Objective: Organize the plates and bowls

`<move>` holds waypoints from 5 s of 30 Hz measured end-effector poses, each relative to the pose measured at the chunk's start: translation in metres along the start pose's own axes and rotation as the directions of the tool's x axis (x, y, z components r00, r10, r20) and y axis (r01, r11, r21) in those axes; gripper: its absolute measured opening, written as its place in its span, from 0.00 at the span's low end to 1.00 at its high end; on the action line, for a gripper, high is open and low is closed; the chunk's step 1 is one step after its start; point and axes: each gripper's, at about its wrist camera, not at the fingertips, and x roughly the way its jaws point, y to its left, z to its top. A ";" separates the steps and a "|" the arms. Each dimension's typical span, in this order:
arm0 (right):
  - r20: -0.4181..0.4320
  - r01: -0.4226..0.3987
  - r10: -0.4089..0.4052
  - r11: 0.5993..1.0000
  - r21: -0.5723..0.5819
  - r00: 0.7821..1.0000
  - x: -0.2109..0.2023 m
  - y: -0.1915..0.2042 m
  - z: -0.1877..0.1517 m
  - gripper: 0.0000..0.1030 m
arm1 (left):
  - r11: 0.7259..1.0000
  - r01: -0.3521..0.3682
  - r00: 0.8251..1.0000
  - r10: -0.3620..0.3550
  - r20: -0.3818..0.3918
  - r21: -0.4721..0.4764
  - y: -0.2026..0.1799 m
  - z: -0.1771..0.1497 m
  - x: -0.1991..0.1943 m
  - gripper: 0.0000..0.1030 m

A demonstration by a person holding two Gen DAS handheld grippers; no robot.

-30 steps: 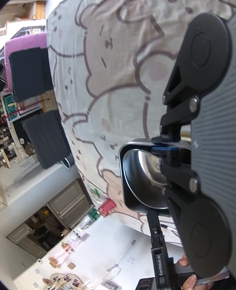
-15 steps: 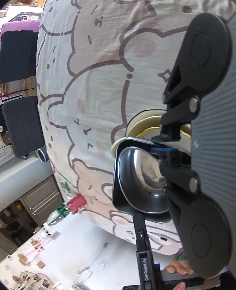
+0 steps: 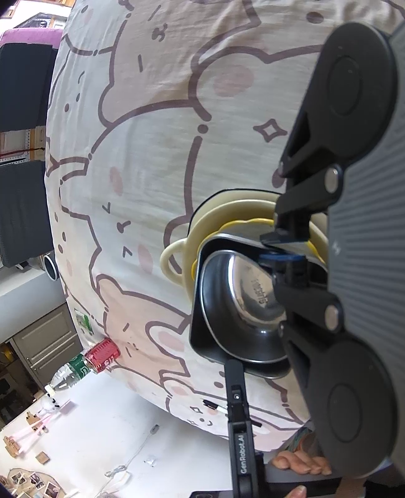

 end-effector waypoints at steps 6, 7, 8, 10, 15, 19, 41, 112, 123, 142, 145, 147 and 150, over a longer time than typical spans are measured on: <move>-0.010 0.006 -0.006 1.000 -0.005 1.000 0.003 0.001 0.001 0.08 | 1.000 -0.005 1.000 0.005 0.002 -0.001 -0.001 0.001 0.001 0.04; -0.013 0.007 -0.007 1.000 -0.006 1.000 0.004 0.001 0.001 0.08 | 1.000 -0.005 1.000 0.005 0.001 -0.002 0.000 0.001 0.001 0.04; -0.016 0.008 -0.008 1.000 -0.008 1.000 0.005 0.002 0.001 0.09 | 1.000 -0.007 1.000 0.007 -0.001 -0.003 0.000 0.001 0.002 0.04; -0.019 0.009 -0.009 1.000 -0.012 1.000 0.006 0.002 0.002 0.09 | 1.000 -0.009 1.000 0.009 -0.006 -0.006 0.001 0.001 0.003 0.04; -0.024 0.008 -0.009 1.000 -0.009 1.000 0.008 0.002 0.003 0.11 | 1.000 -0.002 1.000 0.002 -0.011 -0.012 0.004 0.003 0.005 0.04; -0.032 0.025 -0.025 1.000 -0.015 0.999 0.011 0.003 0.003 0.13 | 1.000 0.001 1.000 -0.001 -0.016 0.001 0.003 0.002 0.006 0.05; -0.022 0.031 -0.032 0.999 -0.036 0.999 0.002 0.004 0.000 0.18 | 0.998 -0.054 0.998 0.054 -0.009 0.033 0.000 0.001 0.000 0.23; 0.668 0.431 -0.317 0.902 -0.006 0.673 -0.104 0.060 -0.216 1.00 | 0.815 -0.486 0.783 0.245 0.572 0.315 -0.048 -0.178 -0.113 1.00; 0.673 0.430 -0.310 0.903 -0.014 0.672 -0.101 0.061 -0.218 1.00 | 0.801 -0.495 0.777 0.235 0.584 0.336 -0.054 -0.181 -0.109 1.00; 0.672 0.432 -0.315 0.902 -0.008 0.670 -0.098 0.059 -0.218 1.00 | 0.804 -0.486 0.781 0.225 0.582 0.341 -0.054 -0.182 -0.108 1.00; 0.672 0.435 -0.317 0.900 -0.008 0.669 -0.098 0.060 -0.219 1.00 | 0.805 -0.486 0.781 0.224 0.583 0.342 -0.054 -0.182 -0.108 1.00; 0.672 0.434 -0.316 0.901 -0.008 0.670 -0.098 0.060 -0.219 1.00 | 0.805 -0.485 0.782 0.224 0.582 0.341 -0.054 -0.182 -0.108 1.00; 0.671 0.434 -0.317 0.901 -0.008 0.670 -0.098 0.060 -0.219 1.00 | 0.806 -0.484 0.781 0.223 0.583 0.341 -0.053 -0.182 -0.108 1.00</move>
